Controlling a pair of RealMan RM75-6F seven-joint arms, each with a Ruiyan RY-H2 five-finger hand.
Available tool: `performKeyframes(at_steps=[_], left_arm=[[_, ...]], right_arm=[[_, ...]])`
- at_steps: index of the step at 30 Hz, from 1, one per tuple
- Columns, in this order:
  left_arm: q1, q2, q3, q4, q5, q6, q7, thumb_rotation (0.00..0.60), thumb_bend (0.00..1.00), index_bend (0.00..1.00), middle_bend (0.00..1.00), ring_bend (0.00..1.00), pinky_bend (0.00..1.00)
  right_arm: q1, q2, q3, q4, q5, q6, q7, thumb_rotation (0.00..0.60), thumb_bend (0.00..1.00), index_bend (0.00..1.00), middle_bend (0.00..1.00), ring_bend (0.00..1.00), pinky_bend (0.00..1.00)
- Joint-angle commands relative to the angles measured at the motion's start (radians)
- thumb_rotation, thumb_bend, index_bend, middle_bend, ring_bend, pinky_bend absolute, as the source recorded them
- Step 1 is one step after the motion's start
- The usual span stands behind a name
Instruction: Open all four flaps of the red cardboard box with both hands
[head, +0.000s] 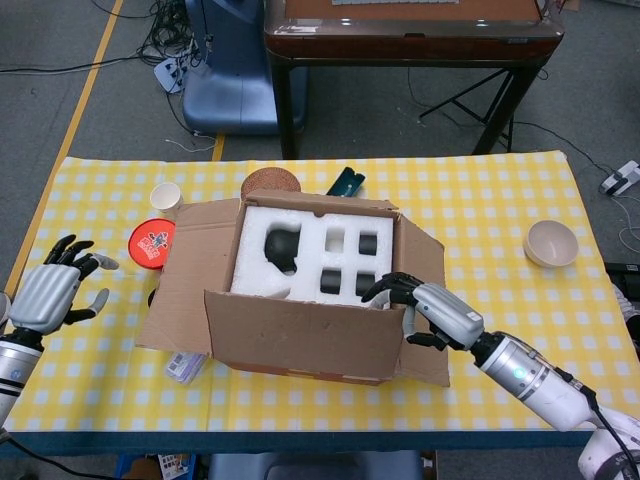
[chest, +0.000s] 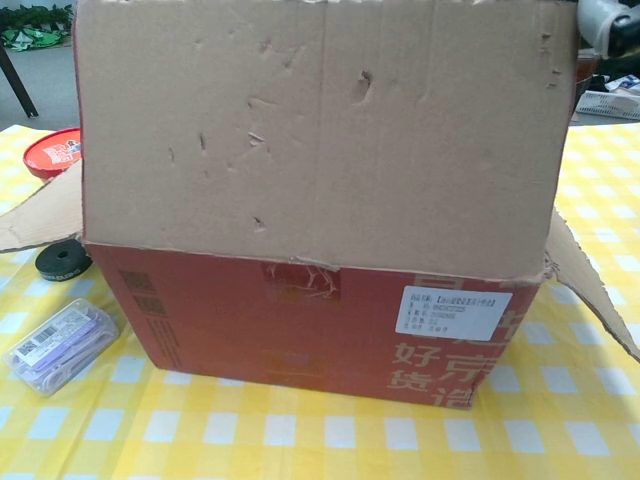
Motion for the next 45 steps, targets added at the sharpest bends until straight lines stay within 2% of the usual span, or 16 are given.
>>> performKeyframes(at_steps=[1, 9, 20, 37, 45], left_arm=[[-0.001, 0.000, 0.000, -0.002, -0.001, -0.002, 0.004, 0.599, 0.45, 0.42, 0.35, 0.13, 0.00], [-0.005, -0.003, -0.001, -0.009, -0.002, -0.003, 0.017, 0.600, 0.45, 0.42, 0.35, 0.13, 0.00], [-0.009, -0.005, -0.001, -0.018, -0.002, -0.007, 0.033, 0.600, 0.45, 0.42, 0.35, 0.13, 0.00], [-0.007, 0.004, -0.002, -0.032, -0.004, -0.001, 0.045, 0.582, 0.45, 0.42, 0.35, 0.13, 0.00], [-0.004, 0.003, 0.002, -0.029, -0.003, 0.000, 0.042, 0.578, 0.45, 0.42, 0.35, 0.13, 0.00]], right_arm=[[-0.002, 0.034, -0.032, -0.010, -0.068, 0.035, 0.078, 0.600, 1.00, 0.40, 0.26, 0.15, 0.08], [-0.009, 0.080, -0.084, -0.022, -0.174, 0.097, 0.145, 0.600, 1.00, 0.40, 0.26, 0.15, 0.08], [-0.019, 0.112, -0.134, -0.035, -0.251, 0.161, 0.164, 0.600, 1.00, 0.40, 0.26, 0.15, 0.08], [-0.008, 0.143, -0.171, -0.064, -0.323, 0.218, 0.158, 0.600, 1.00, 0.40, 0.26, 0.15, 0.08], [0.020, 0.135, -0.188, -0.081, -0.333, 0.172, 0.156, 0.600, 0.99, 0.40, 0.26, 0.15, 0.08]])
